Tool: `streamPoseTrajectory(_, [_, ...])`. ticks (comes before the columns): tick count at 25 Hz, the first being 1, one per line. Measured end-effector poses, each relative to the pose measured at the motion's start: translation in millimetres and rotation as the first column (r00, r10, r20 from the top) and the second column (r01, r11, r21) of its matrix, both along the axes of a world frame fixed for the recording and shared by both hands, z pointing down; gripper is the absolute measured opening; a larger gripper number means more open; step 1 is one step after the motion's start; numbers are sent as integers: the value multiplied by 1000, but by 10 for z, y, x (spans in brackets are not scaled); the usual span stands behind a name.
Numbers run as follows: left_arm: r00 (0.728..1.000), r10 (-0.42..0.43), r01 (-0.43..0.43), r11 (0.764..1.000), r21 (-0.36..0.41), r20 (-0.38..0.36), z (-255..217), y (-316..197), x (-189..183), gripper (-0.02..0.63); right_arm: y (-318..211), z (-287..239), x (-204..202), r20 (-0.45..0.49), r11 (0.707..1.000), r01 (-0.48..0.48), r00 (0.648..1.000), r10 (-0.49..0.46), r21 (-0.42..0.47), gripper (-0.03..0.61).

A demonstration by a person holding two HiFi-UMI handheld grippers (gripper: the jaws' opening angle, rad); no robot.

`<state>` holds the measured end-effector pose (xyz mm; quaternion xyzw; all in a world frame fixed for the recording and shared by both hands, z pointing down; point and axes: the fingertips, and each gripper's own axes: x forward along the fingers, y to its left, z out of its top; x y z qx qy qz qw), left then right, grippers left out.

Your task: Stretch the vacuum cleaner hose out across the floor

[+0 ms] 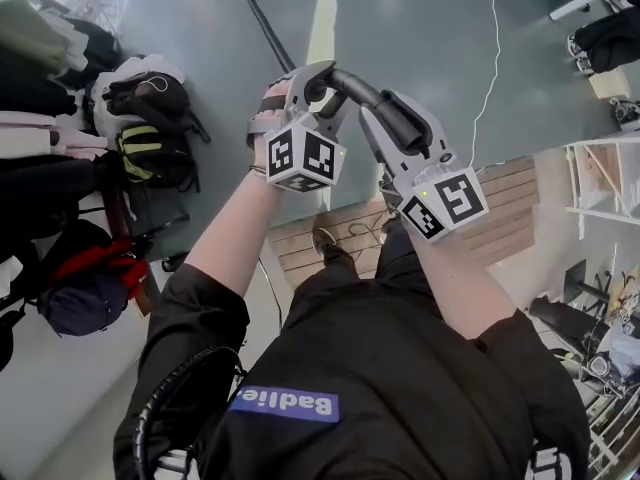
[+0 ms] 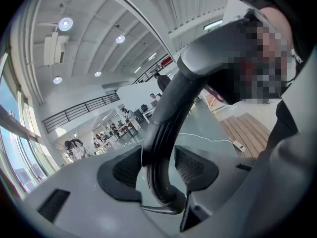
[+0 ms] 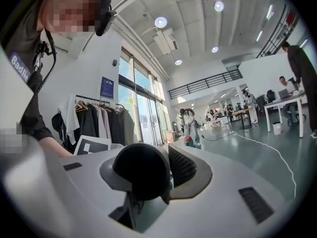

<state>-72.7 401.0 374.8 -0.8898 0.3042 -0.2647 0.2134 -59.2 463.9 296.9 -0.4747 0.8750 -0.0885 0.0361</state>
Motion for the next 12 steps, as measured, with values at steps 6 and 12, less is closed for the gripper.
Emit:
streamPoseTrajectory(6, [986,109,-112,994,16,124,336,167,276,182,221,392,182,46,995,-23,999,27,-95,152])
streamPoseTrajectory(12, [913,213,-225,974,-6,349,1162,389,799,176,546,1071,682,54,979,-4,998,15,-204,153])
